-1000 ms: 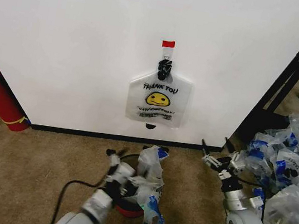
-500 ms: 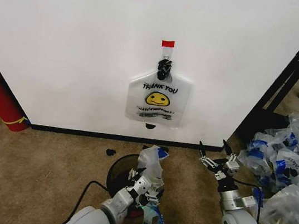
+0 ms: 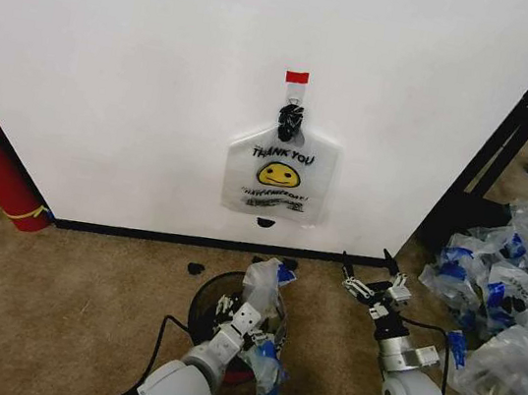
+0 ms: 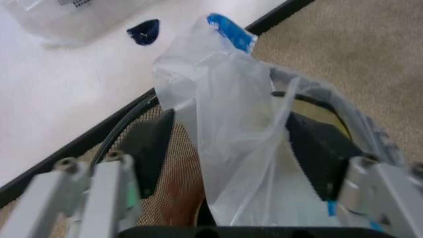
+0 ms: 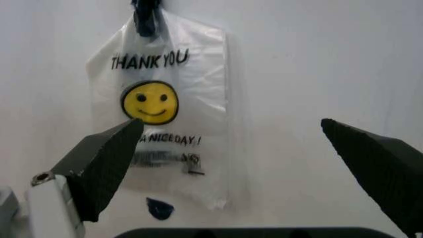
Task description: Pick up the garbage bag from the wall and place it over the trash bin.
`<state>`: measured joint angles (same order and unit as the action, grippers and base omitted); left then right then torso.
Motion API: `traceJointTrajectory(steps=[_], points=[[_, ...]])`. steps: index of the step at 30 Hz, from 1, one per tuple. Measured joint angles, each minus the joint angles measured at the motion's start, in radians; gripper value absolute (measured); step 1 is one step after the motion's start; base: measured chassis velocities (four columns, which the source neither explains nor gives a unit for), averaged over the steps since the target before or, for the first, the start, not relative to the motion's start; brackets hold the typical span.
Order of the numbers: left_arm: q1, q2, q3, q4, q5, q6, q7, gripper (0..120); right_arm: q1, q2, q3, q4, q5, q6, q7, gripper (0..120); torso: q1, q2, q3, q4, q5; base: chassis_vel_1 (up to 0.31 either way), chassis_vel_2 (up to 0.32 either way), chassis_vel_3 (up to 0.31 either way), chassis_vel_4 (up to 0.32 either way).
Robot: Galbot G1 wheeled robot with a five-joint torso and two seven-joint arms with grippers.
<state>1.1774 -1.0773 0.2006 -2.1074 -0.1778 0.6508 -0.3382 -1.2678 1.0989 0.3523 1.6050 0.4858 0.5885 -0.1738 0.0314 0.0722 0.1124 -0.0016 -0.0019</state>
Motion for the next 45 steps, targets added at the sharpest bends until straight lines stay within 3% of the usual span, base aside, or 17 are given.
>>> traceJointTrajectory(steps=[11, 16, 18, 19, 22, 30, 33, 45], points=[[0.034, -0.01, -0.025, -0.016, -0.107, 0.012, -0.026, 26, -0.02, -0.004, -0.045, -0.018, -0.039, -0.011, -0.036, 100, 0.0, 0.0, 0.0, 0.0, 0.0001, 0.0, 0.0, 0.0, 0.0], [0.057, -0.02, -0.065, -0.031, -0.188, 0.012, -0.053, 4, 0.004, -0.076, -0.156, 0.011, 0.159, -0.2, -0.119, 100, 0.0, 0.0, 0.0, 0.0002, 0.0003, 0.0, 0.0, 0.0, 0.0], [0.058, -0.021, -0.067, -0.031, -0.191, 0.012, -0.054, 2, 0.006, -0.083, -0.166, 0.017, 0.181, -0.224, -0.123, 100, 0.0, 0.0, 0.0, 0.0002, 0.0002, 0.0, 0.0, 0.0, 0.0], [0.062, -0.029, -0.076, -0.031, -0.205, 0.009, -0.058, 0, 0.017, -0.109, -0.195, 0.04, 0.254, -0.321, -0.143, 100, 0.0, 0.0, 0.0, 0.0001, 0.0001, 0.0, 0.0, 0.0, 0.0], [0.069, -0.048, -0.087, -0.031, -0.22, 0.001, -0.061, 0, 0.054, -0.134, -0.226, 0.038, 0.301, -0.409, -0.199, 100, 0.0, 0.0, 0.0, -0.0001, 0.0001, 0.0, 0.0, 0.0, 0.0], [0.114, -0.084, -0.143, -0.015, -0.238, -0.043, -0.072, 0, 0.088, -0.146, -0.233, 0.026, 0.315, -0.452, -0.298, 100, 0.0, 0.0, 0.0, 0.0004, 0.0002, 0.0, 0.0, 0.0, 0.0], [0.116, -0.089, -0.168, 0.01, -0.25, -0.07, -0.075, 0, 0.068, -0.152, -0.205, 0.026, 0.306, -0.452, -0.337, 100, 0.0, 0.0, 0.0, -0.0005, 0.0001, 0.0, 0.0, 0.0, 0.0], [0.186, -0.074, -0.245, -0.01, -0.232, -0.095, -0.09, 0, 0.064, -0.168, -0.188, 0.025, 0.299, -0.478, -0.355, 100, 0.0, 0.0, 0.0, 0.0001, 0.0001, 0.0, 0.0, 0.0, 0.0]])
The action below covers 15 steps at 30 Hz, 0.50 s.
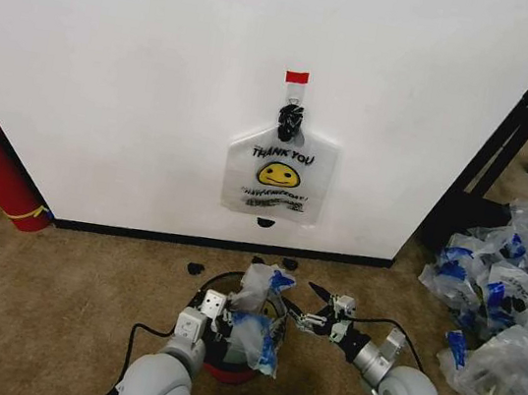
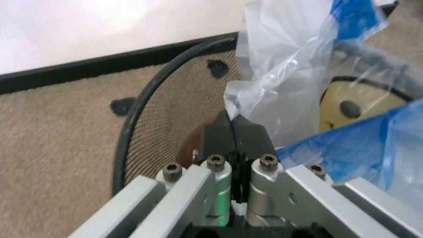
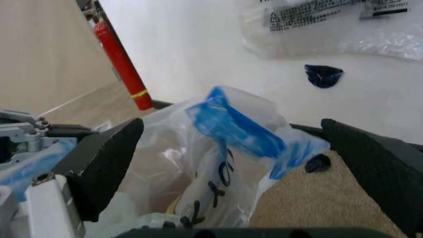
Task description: Pick up the garbage bag from the wall and place it over the trash bin.
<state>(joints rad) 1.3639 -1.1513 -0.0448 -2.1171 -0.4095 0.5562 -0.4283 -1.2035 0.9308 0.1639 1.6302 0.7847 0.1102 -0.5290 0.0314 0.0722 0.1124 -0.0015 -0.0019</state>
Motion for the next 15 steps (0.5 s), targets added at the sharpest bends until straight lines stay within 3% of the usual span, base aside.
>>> traceJointTrajectory(steps=[15], points=[[0.066, -0.014, -0.022, -0.021, 0.078, -0.063, 0.007, 0, -0.019, -0.002, 0.005, 0.004, -0.007, -0.013, 0.007, 100, 0.0, 0.0, 0.0, -0.0002, 0.0, 0.0, 0.0, 0.0, 0.0]])
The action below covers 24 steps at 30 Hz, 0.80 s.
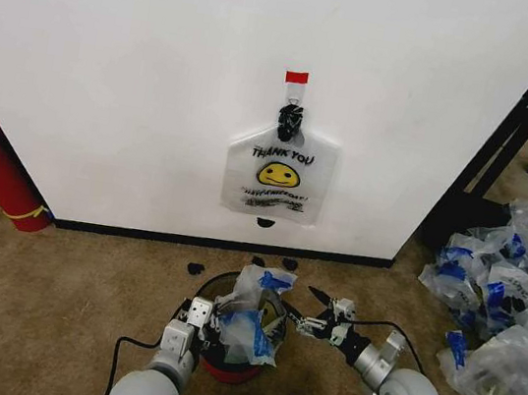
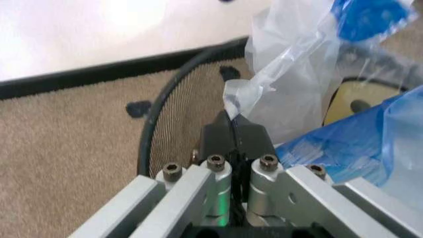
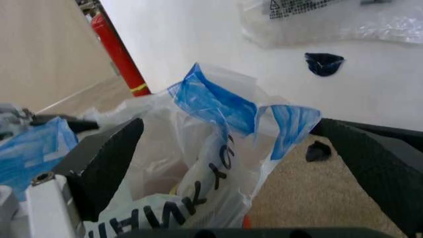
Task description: Pick up the garbage bag from the wall and place it over the trash bin.
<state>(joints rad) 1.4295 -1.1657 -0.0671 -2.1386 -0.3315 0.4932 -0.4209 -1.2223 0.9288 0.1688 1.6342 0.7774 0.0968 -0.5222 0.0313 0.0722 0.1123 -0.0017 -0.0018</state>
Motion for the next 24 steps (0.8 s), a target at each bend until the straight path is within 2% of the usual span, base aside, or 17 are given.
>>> traceJointTrajectory(steps=[16, 24], points=[[0.012, 0.009, -0.021, -0.035, 0.021, -0.007, 0.003, 0, 0.013, -0.017, -0.012, -0.003, 0.005, -0.016, -0.005, 100, 0.0, 0.0, 0.0, 0.0, 0.0, 0.0, 0.0, 0.0, 0.0], [0.052, 0.014, -0.044, -0.034, 0.034, -0.037, -0.008, 0, 0.015, -0.027, -0.053, 0.069, 0.123, -0.158, 0.111, 100, 0.0, 0.0, 0.0, 0.0, 0.0002, 0.0, 0.0, 0.0, 0.0]])
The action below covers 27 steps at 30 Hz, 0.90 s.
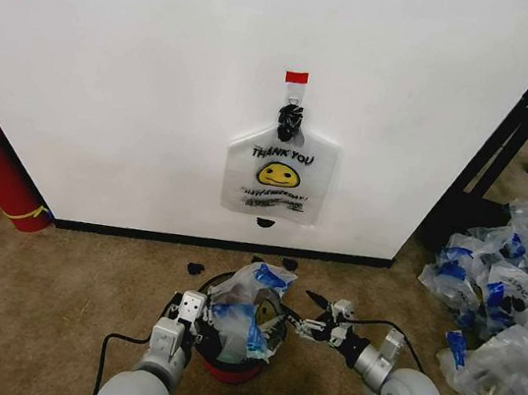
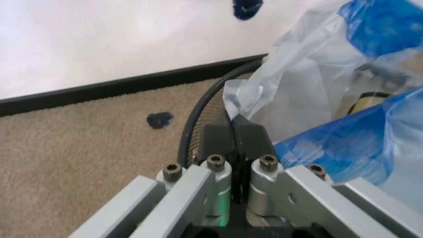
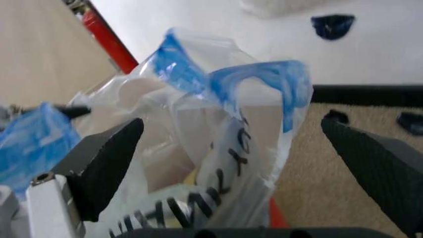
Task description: Pick up the garbage bag from the wall and place it over the trash bin.
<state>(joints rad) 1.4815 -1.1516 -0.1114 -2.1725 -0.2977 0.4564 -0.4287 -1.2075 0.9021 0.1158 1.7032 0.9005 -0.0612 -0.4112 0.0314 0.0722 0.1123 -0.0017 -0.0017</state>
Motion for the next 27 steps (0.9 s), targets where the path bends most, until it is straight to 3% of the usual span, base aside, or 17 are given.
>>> traceJointTrajectory(steps=[7, 13, 20, 24, 27], points=[[0.041, -0.013, -0.003, 0.01, 0.036, -0.031, -0.004, 0, 0.058, -0.035, -0.064, 0.084, 0.062, -0.175, 0.162, 98, 0.0, 0.0, 0.0, 0.0001, -0.0003, 0.0, 0.0, 0.0, 0.0], [0.065, -0.03, 0.013, -0.02, 0.058, -0.032, 0.0, 0, 0.141, -0.066, -0.129, 0.143, 0.105, -0.355, 0.323, 86, 0.0, 0.0, 0.0, 0.0002, -0.0003, 0.0, 0.0, 0.0, 0.0], [0.09, -0.038, 0.017, -0.048, 0.069, -0.033, 0.003, 0, 0.184, -0.064, -0.169, 0.141, 0.113, -0.497, 0.416, 85, 0.0, 0.0, 0.0, 0.0001, -0.0001, 0.0, 0.0, 0.0, 0.0], [0.101, -0.039, 0.017, -0.053, 0.078, -0.039, 0.005, 0, 0.187, -0.055, -0.175, 0.127, 0.115, -0.511, 0.422, 84, 0.0, 0.0, 0.0, 0.0001, -0.0001, 0.0, 0.0, 0.0, 0.0], [0.112, -0.046, 0.02, -0.055, 0.092, -0.048, 0.009, 0, 0.189, -0.033, -0.179, 0.099, 0.124, -0.506, 0.423, 72, 0.0, 0.0, 0.0, 0.0001, -0.0002, 0.0, 0.0, 0.0, 0.0]])
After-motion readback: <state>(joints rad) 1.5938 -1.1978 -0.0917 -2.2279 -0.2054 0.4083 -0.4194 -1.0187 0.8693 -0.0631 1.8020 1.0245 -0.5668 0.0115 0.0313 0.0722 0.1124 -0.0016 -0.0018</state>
